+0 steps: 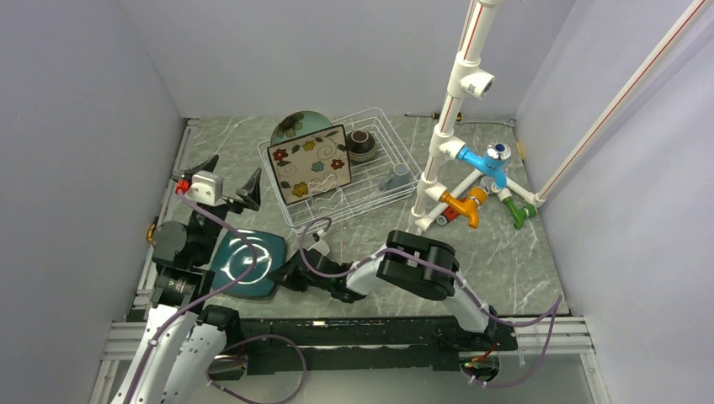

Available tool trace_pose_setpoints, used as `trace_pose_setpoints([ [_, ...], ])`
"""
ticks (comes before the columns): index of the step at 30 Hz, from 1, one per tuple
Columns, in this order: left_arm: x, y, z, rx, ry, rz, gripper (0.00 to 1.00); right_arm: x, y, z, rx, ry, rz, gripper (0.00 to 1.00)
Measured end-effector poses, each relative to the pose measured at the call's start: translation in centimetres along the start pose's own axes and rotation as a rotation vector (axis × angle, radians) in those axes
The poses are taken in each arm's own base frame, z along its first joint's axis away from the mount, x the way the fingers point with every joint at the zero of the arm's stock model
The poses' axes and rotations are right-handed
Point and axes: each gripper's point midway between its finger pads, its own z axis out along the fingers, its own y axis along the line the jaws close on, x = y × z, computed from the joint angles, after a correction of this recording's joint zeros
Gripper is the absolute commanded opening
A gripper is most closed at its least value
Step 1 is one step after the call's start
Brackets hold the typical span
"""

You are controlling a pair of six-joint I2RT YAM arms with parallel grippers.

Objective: Load the mixed dishes into the dish rack

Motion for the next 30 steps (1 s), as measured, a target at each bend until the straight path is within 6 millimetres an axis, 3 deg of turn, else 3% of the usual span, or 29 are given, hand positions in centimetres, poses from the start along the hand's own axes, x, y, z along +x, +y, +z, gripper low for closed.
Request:
trace_pose_setpoints([
  [6,0.3,0.0,0.1,0.000,0.010,-0.001,0.99,-0.3,-0.4,-2.1,0.002,-0.004,-0.005,0.00],
  [12,0.6,0.0,0.0,0.000,0.019,-0.002,0.99,0.1,0.9,-3.7,-0.008,-0.008,-0.093,0.00],
  [20,0.5,1.0,-0.3,-0.059,0.020,0.011,0.98,1.2,1.0,-4.6,-0.014,0.009,-0.214,0.00],
  [30,0.3,1.5,-0.5,-0.081,0.014,0.022,0.97,1.0,2.3,-5.8,-0.023,0.010,-0.299,0.00],
])
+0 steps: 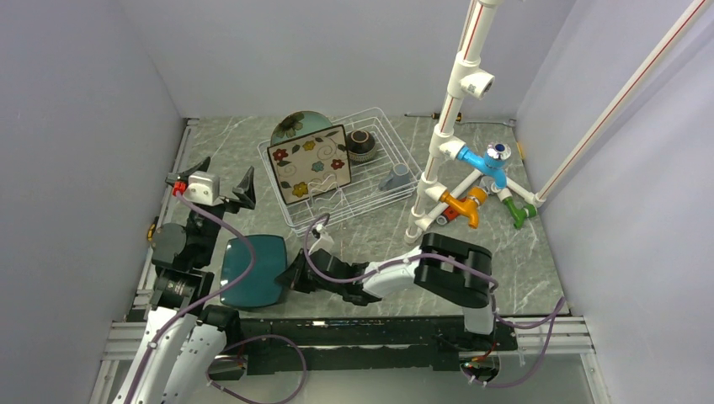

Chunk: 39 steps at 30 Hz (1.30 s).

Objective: Load the mixed dishes into the dish rack

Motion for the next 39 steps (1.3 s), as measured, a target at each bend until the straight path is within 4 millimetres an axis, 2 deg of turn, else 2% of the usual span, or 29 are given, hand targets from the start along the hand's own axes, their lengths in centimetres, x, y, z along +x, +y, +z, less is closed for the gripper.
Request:
trace_pose_setpoints([
  [10,0.1,-0.1,0.0,0.003,0.003,0.001,0.97,-2.9,4.4,-2.3,-0.082,-0.043,-0.007,0.00],
  [15,0.1,-0.5,0.0,0.028,0.001,0.003,0.97,-4.8,5.4,-3.3,-0.106,-0.081,0.007,0.00],
  [18,0.1,-0.9,0.1,0.051,0.000,0.003,0.98,-6.0,5.3,-4.7,-0.111,-0.104,0.011,0.00],
  [23,0.4,-1.7,0.3,0.090,0.007,-0.002,0.99,-8.4,4.1,-7.8,-0.098,-0.174,0.011,0.00],
  [28,2.2,-2.8,1.0,0.140,0.062,-0.014,0.99,-10.7,3.1,-11.2,-0.075,-0.264,0.006,0.00],
  [34,4.5,-4.1,1.9,0.196,0.159,-0.062,0.99,-13.3,3.4,-15.2,-0.100,-0.351,0.008,0.00],
  [39,5.4,-5.4,2.1,0.249,0.198,-0.115,0.99,-14.9,3.1,-17.5,-0.125,-0.407,0.016,0.00],
])
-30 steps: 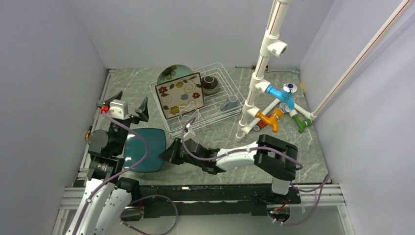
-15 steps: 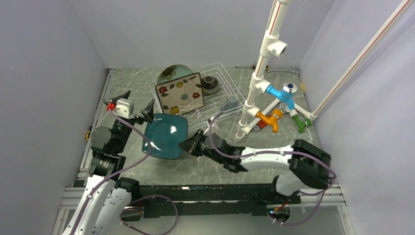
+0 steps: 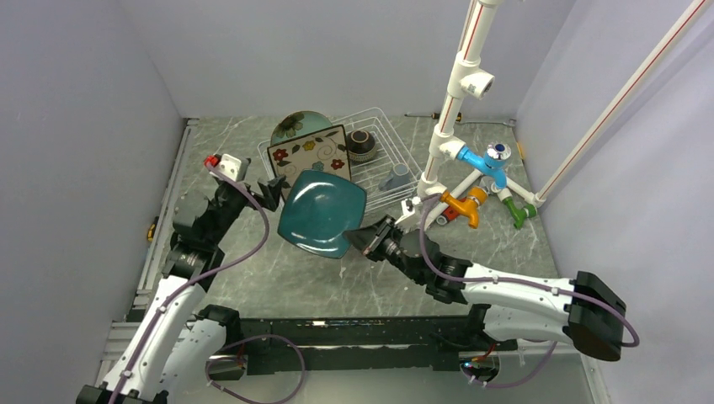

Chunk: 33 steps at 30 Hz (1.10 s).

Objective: Load the mixed dishes into the dish rack

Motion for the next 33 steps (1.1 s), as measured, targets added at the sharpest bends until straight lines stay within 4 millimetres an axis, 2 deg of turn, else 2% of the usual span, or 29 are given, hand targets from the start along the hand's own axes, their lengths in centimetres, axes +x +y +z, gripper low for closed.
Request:
trace_pose_setpoints([
  [5,0.9,-1.5,1.4,0.092,0.053,-0.061,0.97,-1.3,-0.6,-1.5,0.001,-0.026,-0.028,0.00],
  [11,2.6,-4.4,2.6,0.252,0.157,-0.177,0.94,-2.8,0.8,-3.0,-0.050,-0.055,-0.066,0.00],
  [14,3.2,-6.1,2.6,0.346,0.191,-0.238,0.93,-3.3,1.4,-3.7,-0.084,-0.070,-0.070,0.00],
  [22,3.8,-10.1,1.9,0.599,0.257,-0.377,0.86,-3.3,0.4,-4.3,-0.079,-0.068,-0.117,0.00],
  [29,2.6,-12.1,1.4,0.767,0.282,-0.466,0.60,-3.1,1.0,-4.8,-0.111,-0.048,-0.146,0.00],
  [33,2.6,-12.9,1.5,0.844,0.315,-0.525,0.37,-3.2,1.5,-5.3,-0.137,-0.047,-0.149,0.00],
])
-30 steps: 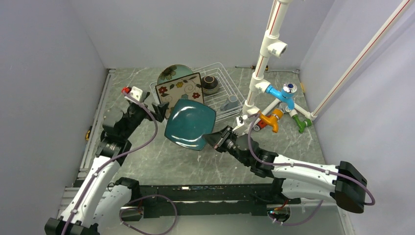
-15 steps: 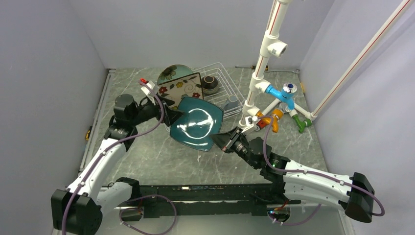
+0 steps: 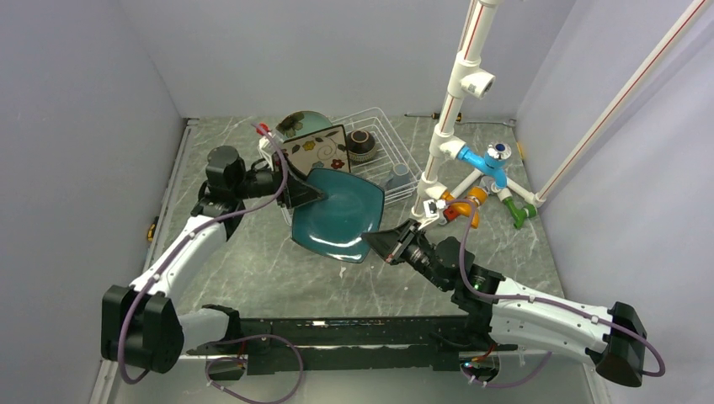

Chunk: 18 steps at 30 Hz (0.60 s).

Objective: Load the mixed dishes into the dish rack

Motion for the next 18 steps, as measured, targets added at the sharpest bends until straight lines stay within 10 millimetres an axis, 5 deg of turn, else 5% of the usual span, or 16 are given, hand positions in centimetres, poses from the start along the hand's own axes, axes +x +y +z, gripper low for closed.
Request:
trace_pose_setpoints([
  [5,0.7,0.2,0.6,0.063,0.050,-0.101,0.28,-0.2,0.1,-0.1,-0.007,-0.005,-0.024,0.00],
  [10,0.7,-0.2,0.6,0.092,0.058,-0.132,0.39,-0.2,-0.1,0.0,-0.005,-0.006,-0.042,0.00],
  [18,0.7,-0.8,0.6,0.119,0.065,-0.119,0.02,-0.1,-0.1,0.0,-0.009,0.009,-0.062,0.00],
])
